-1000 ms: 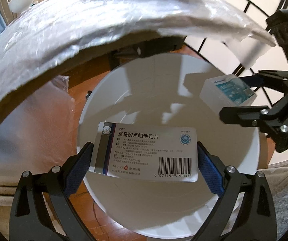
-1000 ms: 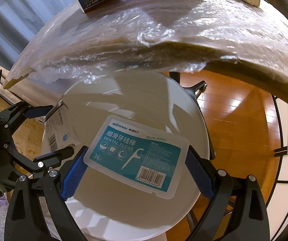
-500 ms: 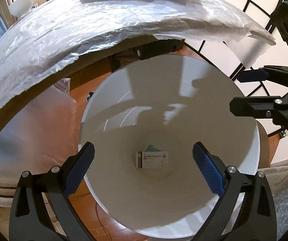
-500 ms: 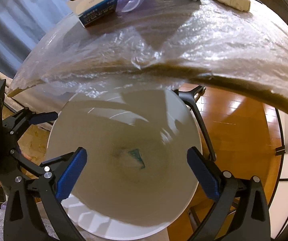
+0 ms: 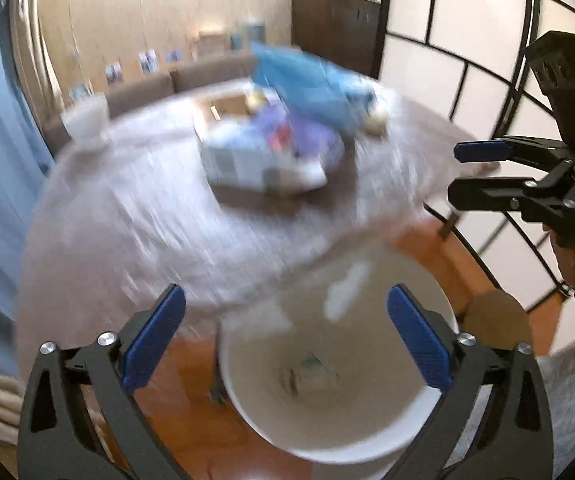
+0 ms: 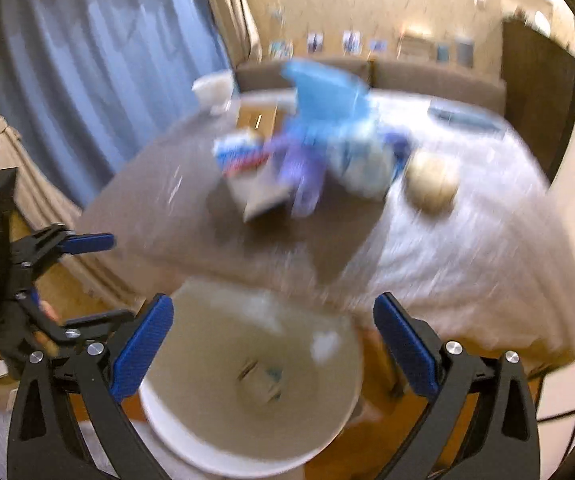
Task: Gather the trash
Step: 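Move both tools back over the table, then grasp the Naproxen Sodium box with the left tool while the right tool grasps the blue plastic bag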
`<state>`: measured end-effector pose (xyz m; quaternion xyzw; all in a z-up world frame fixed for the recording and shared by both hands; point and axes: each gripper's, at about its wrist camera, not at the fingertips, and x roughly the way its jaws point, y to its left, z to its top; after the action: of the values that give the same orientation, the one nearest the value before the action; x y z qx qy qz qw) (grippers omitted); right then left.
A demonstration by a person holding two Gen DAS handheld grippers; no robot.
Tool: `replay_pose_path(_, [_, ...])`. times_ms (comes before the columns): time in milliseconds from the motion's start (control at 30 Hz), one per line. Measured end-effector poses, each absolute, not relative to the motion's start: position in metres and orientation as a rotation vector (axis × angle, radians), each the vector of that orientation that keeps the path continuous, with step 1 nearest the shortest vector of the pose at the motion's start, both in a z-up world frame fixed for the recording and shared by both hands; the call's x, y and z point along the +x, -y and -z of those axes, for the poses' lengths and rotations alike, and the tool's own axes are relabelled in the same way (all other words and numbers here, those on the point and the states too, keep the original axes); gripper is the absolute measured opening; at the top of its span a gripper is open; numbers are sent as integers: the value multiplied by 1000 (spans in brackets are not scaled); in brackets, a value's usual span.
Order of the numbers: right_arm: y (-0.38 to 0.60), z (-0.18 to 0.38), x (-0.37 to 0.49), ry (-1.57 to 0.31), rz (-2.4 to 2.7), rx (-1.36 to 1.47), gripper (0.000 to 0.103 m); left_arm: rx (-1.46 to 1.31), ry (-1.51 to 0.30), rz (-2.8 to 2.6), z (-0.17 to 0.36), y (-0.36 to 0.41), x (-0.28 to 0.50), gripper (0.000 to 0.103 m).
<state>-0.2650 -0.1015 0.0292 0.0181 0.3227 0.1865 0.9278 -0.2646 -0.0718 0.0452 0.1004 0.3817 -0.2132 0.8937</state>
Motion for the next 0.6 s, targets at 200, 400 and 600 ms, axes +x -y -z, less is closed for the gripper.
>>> replay_pose_path(200, [112,-54,-203,-623,-298,48,99,263,-730,430,-49,79,-213,102])
replay_pose_path(400, [124,-57,-139,-695,-330,134,99,215,-784,497,-41,90,-159,102])
replay_pose_path(600, [109,-55,-101,-739,-357,99,99,244,-815,542,-30,105,-129,102])
